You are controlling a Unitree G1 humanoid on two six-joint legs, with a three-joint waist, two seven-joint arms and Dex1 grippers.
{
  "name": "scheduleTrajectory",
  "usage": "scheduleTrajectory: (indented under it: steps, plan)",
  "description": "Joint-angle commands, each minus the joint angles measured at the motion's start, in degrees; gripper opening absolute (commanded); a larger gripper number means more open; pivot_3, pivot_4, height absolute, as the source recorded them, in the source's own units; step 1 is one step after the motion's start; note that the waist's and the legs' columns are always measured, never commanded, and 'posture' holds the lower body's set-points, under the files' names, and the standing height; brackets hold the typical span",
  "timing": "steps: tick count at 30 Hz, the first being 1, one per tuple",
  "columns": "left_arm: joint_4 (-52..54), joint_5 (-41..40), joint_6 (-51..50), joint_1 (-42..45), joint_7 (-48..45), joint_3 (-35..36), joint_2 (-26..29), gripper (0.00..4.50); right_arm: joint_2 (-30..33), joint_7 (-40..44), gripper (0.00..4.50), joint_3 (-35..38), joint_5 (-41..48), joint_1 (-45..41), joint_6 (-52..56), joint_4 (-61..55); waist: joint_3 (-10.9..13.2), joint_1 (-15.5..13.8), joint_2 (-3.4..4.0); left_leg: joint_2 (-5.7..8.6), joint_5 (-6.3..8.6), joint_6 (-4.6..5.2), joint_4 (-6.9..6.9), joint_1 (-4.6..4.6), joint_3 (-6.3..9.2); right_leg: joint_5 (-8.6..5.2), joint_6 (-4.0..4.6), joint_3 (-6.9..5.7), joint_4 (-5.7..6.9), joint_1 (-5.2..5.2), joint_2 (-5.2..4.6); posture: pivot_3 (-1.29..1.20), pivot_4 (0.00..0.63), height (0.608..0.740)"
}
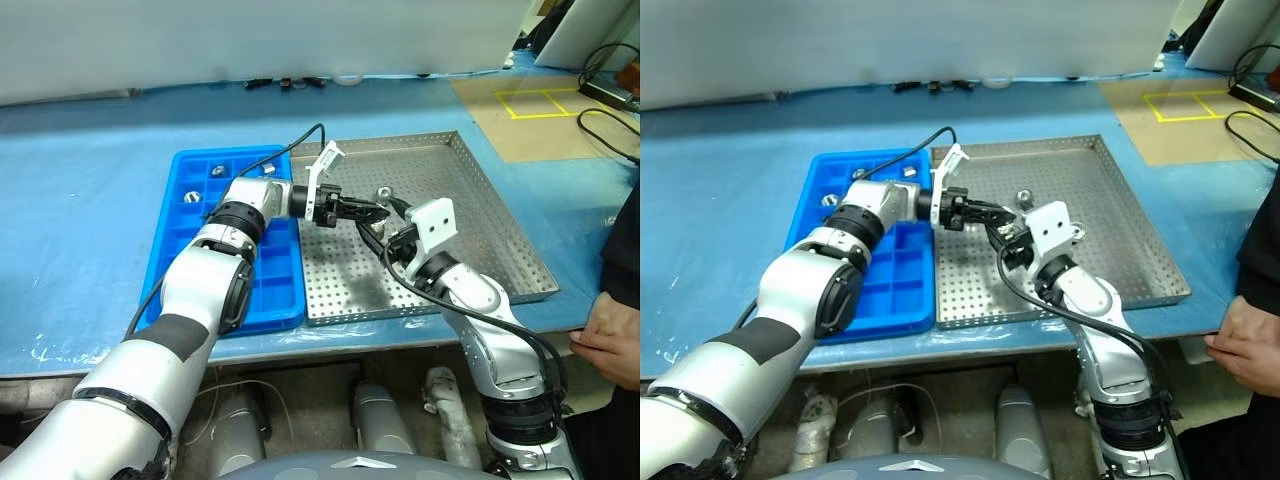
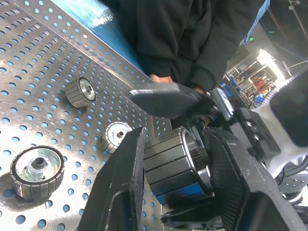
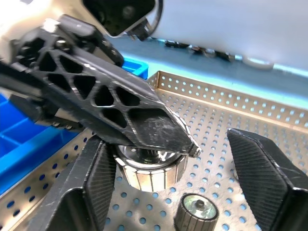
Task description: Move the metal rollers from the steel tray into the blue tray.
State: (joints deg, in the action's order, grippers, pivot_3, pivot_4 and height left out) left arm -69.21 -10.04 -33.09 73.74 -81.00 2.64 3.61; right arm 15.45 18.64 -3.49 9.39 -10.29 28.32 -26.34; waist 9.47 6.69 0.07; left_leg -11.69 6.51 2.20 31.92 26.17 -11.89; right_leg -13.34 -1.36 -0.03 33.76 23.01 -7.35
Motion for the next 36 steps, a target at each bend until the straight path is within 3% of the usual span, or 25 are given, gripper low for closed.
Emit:
scheduleTrajectory:
  steps: [1,6,14,20,24,28,36]
  plan:
    - [0.8,0.4,0.4,0.1,-0.9,-0.9,-0.4,1.87,-0.3,-1.2,3.54,3.1,1.1,-1.8,-0.5,-2.4,0.0,0.0,0.0,0.0,-0.01,0.01,0.0,0.0,0.0,0.0,0.0,0.0,0.0,0.0,0.0,-0.56,0.15,0.74]
    - [0.2,-0.6,2.0,1.2,3.0,1.4,0.7,1.87,0.1,-0.6,3.54,2.6,1.4,-0.8,-0.8,-2.7,0.0,0.0,0.0,0.0,0.0,-0.01,0.0,-0.01,0.0,0.0,0.0,0.0,0.01,0.0,0.0,-0.55,0.15,0.74]
    - [-2.4,-3.7,6.7,4.7,14.3,9.5,6.9,1.87,1.0,2.1,3.54,2.0,2.5,0.0,-1.8,-1.7,0.0,0.0,0.03,-0.03,0.02,-0.06,0.01,-0.02,0.0,0.0,0.0,0.01,0.03,0.03,0.06,-0.51,0.15,0.74]
    - [2.3,-4.0,6.9,4.8,11.5,9.6,11.4,1.87,0.9,3.3,3.54,2.1,3.1,-0.7,-2.1,-0.7,0.0,-1.6,0.05,-0.03,0.01,-0.05,-0.03,-0.01,0.0,0.0,0.0,0.01,0.02,0.04,0.05,-0.46,0.15,0.74]
    - [16.7,-4.4,7.6,-1.5,11.0,8.4,15.2,1.87,0.2,3.7,3.54,2.0,3.3,-1.8,-3.3,1.2,0.0,-2.7,0.08,-0.07,-0.01,-0.11,-0.06,-0.06,-0.04,0.01,0.01,0.04,0.05,0.08,0.06,-0.37,0.15,0.74]
    - [31.2,-3.7,6.7,-11.3,17.2,7.6,18.2,1.87,-0.1,5.5,3.54,0.3,2.1,-5.3,-6.0,6.0,0.0,-4.3,0.09,-0.1,-0.15,-0.28,-0.3,-0.26,-0.05,0.01,0.02,0.05,0.13,0.06,0.16,-0.25,0.15,0.74]
    - [67.8,-9.2,-0.8,-38.8,24.0,11.0,25.1,1.87,-1.4,12.3,3.54,-2.7,2.8,-15.0,-10.6,19.6,0.1,-9.4,0.07,-0.16,-0.43,-0.76,-0.63,-0.15,0.11,0.02,0.03,-0.28,0.38,0.26,0.22,0.02,0.15,0.74]
